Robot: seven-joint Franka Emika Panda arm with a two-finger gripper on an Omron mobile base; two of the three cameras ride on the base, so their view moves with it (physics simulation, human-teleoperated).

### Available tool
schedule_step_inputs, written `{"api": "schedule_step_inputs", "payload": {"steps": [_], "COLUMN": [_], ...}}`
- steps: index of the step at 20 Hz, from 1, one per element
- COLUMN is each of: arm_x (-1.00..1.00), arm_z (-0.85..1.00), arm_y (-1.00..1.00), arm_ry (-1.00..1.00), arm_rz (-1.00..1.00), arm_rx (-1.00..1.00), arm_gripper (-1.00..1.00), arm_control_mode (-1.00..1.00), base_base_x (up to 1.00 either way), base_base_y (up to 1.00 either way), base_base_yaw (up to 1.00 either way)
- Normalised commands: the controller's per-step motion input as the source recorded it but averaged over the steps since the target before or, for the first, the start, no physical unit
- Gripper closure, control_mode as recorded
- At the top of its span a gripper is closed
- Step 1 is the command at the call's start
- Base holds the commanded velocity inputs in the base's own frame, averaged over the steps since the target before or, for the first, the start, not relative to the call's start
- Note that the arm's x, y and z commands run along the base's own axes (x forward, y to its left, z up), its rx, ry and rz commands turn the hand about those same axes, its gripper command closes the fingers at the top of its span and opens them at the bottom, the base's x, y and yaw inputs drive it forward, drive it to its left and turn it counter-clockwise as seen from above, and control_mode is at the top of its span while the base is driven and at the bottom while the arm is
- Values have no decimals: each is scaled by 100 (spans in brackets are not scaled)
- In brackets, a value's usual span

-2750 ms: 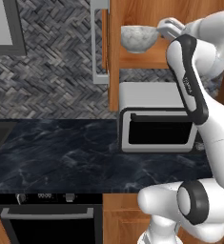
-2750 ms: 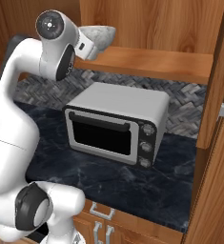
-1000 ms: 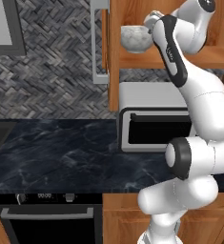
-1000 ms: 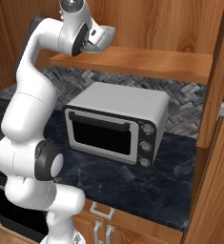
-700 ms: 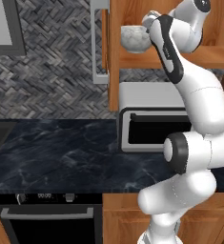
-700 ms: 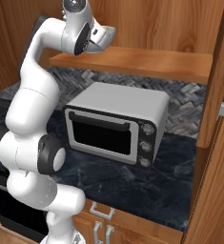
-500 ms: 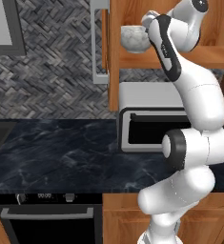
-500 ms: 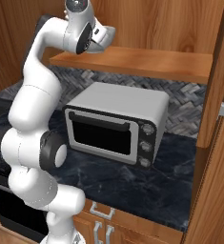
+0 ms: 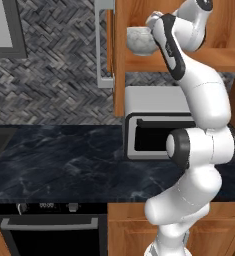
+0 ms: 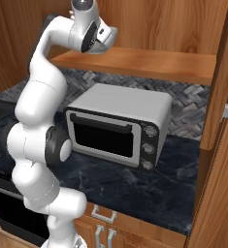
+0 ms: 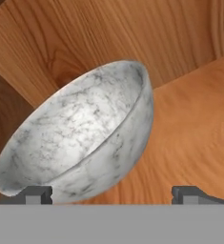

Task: Pick up the bowls from the cabinet and place each bowl in front of a stool on the dining counter.

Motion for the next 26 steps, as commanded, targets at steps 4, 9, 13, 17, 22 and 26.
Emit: {"api": "schedule_step_inputs", "payload": {"steps": [4, 9, 13, 17, 22, 26], "arm_x": [23, 17, 0, 4, 36, 55], "arm_z": [0, 4, 28, 7, -4, -14], "arm_y": [0, 0, -3, 0, 0, 0], "arm_ry": [10, 6, -3, -4, 12, 23], "arm_rz": [0, 0, 0, 0, 0, 0], "arm_rx": [0, 0, -1, -1, 0, 0], "arm_gripper": [-100, -100, -100, -100, -100, -100], "arm_control_mode": [-100, -100, -100, -100, -100, -100], "base_base_x": [0, 0, 0, 0, 0, 0], "base_base_y": [0, 0, 0, 0, 0, 0], "base_base_yaw": [0, 0, 0, 0, 0, 0]}}
